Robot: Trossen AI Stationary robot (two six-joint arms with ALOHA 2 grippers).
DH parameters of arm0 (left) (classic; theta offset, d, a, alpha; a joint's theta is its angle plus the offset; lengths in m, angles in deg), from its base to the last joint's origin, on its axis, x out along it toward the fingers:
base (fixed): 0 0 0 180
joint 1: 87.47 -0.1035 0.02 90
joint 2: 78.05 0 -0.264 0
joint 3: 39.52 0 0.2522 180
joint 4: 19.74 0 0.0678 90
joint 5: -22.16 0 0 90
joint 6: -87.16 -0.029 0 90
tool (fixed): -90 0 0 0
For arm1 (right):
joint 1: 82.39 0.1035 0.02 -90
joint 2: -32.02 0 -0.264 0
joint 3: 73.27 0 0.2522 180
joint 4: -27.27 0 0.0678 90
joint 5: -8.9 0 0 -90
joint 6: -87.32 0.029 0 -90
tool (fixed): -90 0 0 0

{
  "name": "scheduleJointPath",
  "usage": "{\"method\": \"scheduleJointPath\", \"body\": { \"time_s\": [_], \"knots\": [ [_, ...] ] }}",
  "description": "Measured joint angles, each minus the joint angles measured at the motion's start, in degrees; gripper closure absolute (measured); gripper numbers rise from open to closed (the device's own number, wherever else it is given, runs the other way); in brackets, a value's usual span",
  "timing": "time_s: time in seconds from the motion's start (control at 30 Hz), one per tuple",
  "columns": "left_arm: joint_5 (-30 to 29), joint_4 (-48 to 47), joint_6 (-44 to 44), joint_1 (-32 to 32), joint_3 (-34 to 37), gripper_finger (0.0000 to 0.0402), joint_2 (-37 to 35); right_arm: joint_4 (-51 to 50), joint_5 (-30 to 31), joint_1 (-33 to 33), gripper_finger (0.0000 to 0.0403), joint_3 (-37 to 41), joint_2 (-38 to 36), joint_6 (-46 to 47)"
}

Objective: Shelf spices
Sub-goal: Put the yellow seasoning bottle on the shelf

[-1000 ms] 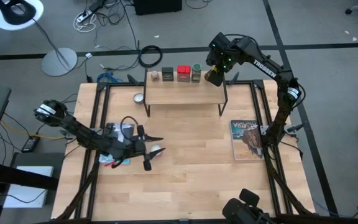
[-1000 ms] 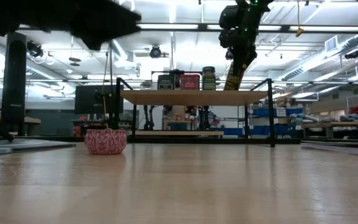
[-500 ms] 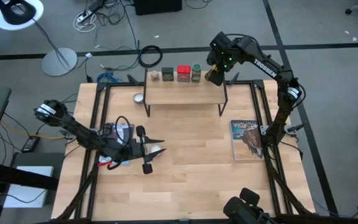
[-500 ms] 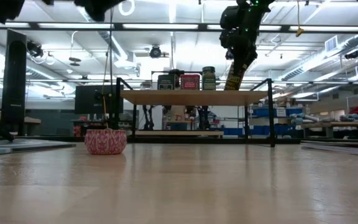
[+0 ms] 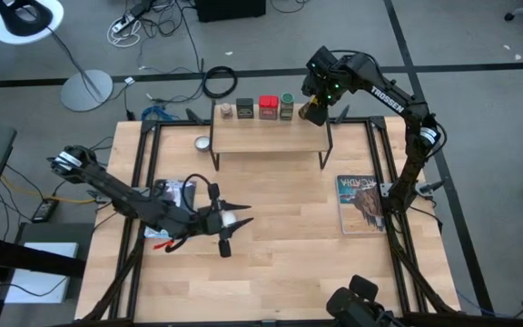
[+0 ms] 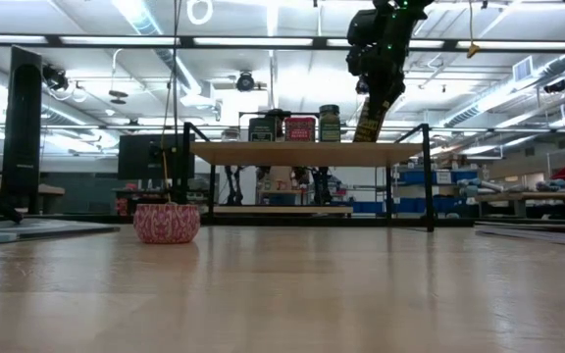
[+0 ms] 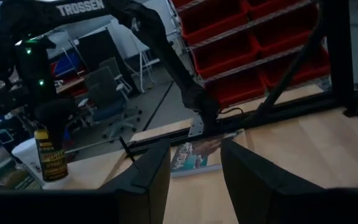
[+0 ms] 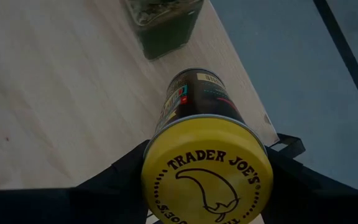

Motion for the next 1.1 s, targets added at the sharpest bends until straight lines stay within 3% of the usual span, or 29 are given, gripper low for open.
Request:
{"method": "scheduleJointPath", "body": {
  "time_s": [0.3, 1.1],
  "knots": [
    [-2.0, -5.8, -2.5, 0.0, -5.3, 0.0255, 0.0, -0.4, -0.4, 0.0, 0.0181, 0.0, 0.0, -0.7],
    [-3.2, -8.5, -2.1, -0.1, -5.5, 0.0255, 0.0, 0.5, 1.0, 0.7, 0.0181, -2.0, 3.5, -1.2]
  ]
}}
